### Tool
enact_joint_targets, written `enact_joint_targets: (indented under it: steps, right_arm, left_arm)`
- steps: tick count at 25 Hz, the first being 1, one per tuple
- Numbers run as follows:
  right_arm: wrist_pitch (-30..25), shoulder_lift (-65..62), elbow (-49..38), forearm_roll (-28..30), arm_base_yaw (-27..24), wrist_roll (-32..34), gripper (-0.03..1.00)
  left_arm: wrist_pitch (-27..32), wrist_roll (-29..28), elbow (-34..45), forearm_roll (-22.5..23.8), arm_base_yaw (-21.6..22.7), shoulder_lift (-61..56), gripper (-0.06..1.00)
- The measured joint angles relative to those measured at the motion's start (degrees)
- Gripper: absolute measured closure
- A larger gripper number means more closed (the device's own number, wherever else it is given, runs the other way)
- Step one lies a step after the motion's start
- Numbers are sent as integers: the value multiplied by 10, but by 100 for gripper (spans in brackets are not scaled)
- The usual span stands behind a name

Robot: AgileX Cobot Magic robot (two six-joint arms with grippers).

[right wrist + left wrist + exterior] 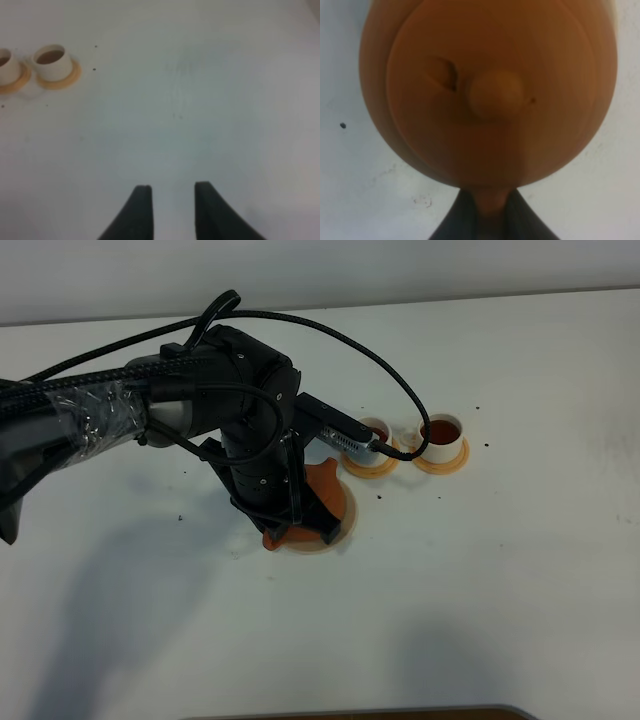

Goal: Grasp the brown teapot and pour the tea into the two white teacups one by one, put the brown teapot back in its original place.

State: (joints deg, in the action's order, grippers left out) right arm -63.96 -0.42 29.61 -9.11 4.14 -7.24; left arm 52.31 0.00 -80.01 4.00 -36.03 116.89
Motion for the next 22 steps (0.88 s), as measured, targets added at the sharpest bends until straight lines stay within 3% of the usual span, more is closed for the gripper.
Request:
enact_joint_targets:
  steps: [7, 15, 18, 22]
  right_arm:
    - [0, 0, 0, 0, 0, 0, 73]
    - [0, 0, 0, 0, 0, 0, 73]
    - [0, 0, 0, 0, 0, 0, 73]
    - [0, 0, 0, 0, 0, 0, 73]
  left_arm:
    - [0, 3, 0, -5, 0, -3, 77]
    - [10, 0, 0, -9, 0, -37, 55]
    - [39, 0, 0, -8, 0, -61, 53]
    - [125, -21, 0, 11, 8, -98, 53]
